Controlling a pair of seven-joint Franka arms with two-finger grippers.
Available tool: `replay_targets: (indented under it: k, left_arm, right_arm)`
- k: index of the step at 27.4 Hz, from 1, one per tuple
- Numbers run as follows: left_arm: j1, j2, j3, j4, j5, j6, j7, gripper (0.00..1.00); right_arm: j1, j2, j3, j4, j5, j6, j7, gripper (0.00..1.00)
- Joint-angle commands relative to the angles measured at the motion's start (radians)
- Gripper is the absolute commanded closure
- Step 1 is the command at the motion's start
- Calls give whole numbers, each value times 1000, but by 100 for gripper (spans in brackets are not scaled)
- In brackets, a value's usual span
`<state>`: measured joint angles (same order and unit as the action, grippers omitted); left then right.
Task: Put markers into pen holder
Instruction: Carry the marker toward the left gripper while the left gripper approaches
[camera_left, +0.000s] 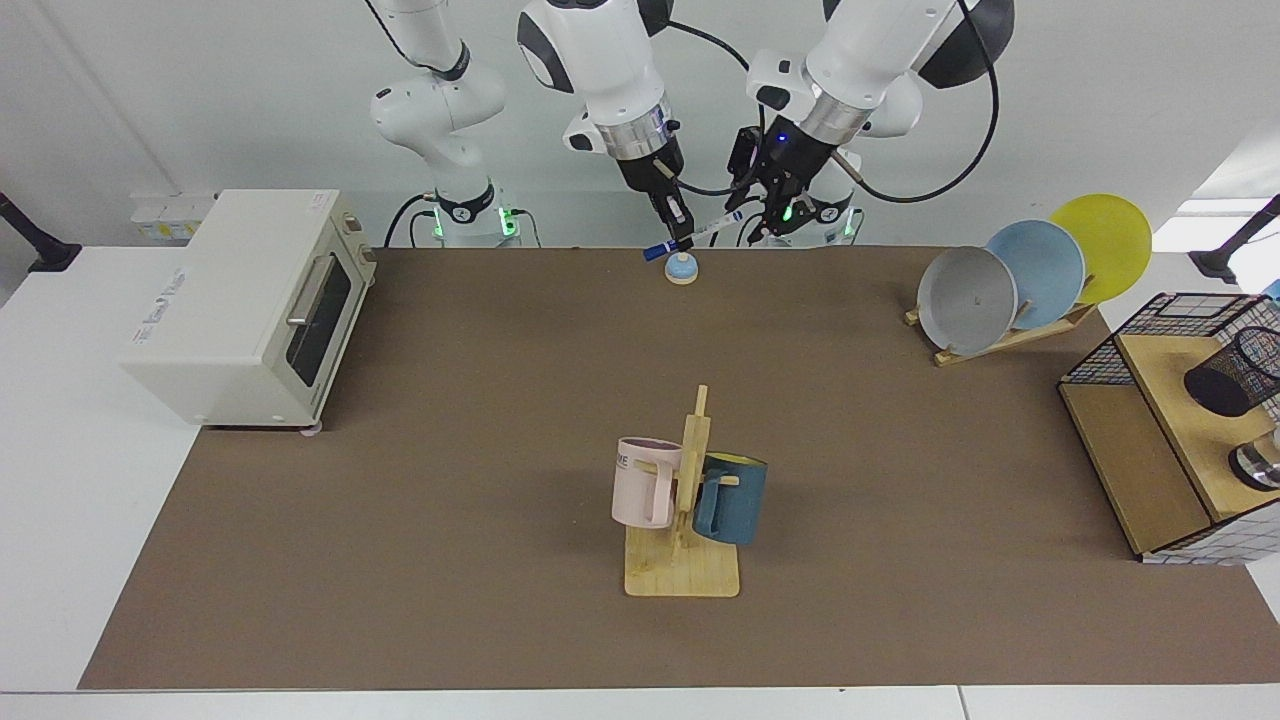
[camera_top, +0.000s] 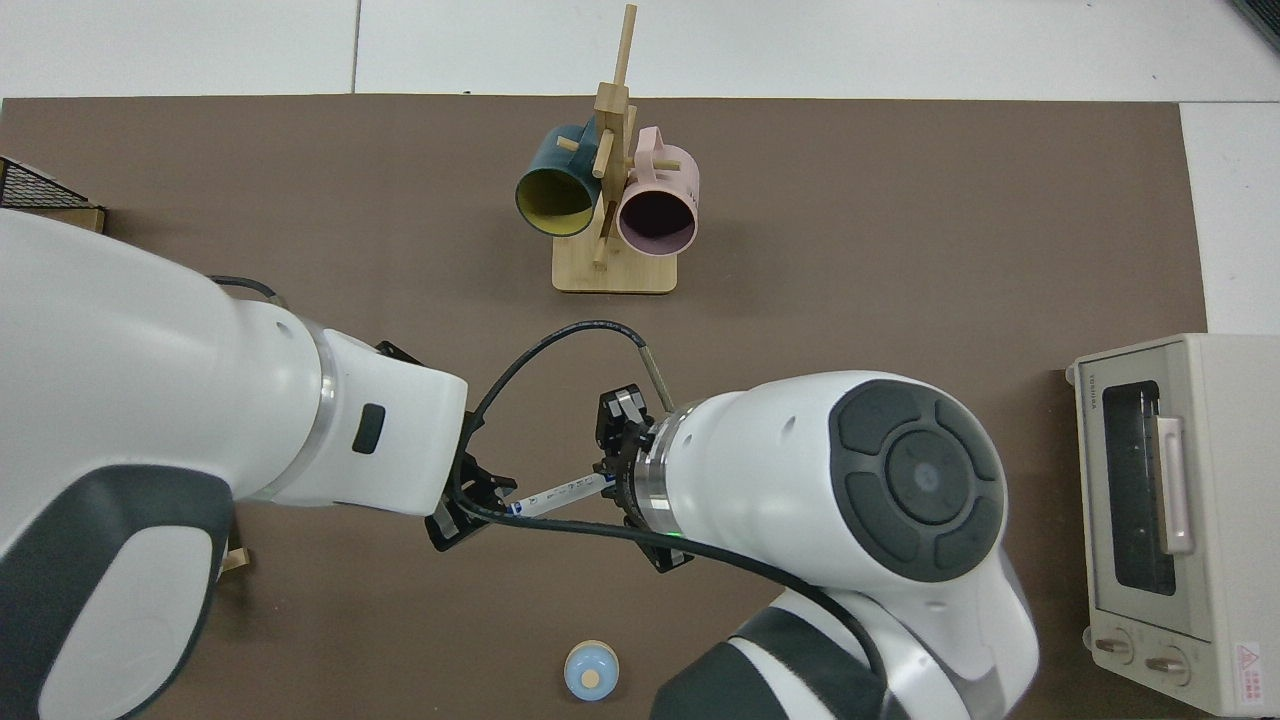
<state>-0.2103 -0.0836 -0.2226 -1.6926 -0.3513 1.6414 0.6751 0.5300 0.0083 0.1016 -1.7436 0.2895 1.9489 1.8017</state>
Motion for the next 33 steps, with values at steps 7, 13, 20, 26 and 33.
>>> replay_targets:
  k: [7, 13, 20, 26, 33]
  left_arm:
    - [-44, -25, -6, -73, -20, 75, 8, 46]
    - [-44, -24, -37, -98, -20, 112, 0, 46]
    - [-44, -24, -52, -102, -20, 109, -3, 47]
    - [-44, -25, -52, -102, -18, 94, -15, 50]
    - [-44, -31, -69, -105, -6, 64, -48, 50]
  right_arm:
    - [16, 10, 1, 16, -30, 8, -19, 100]
    - [18, 10, 1, 16, -32, 7, -31, 100]
    - [18, 9, 1, 16, -33, 2, -31, 100]
    - [18, 9, 1, 16, -44, -2, -31, 100]
    - [16, 10, 0, 16, -44, -1, -24, 100]
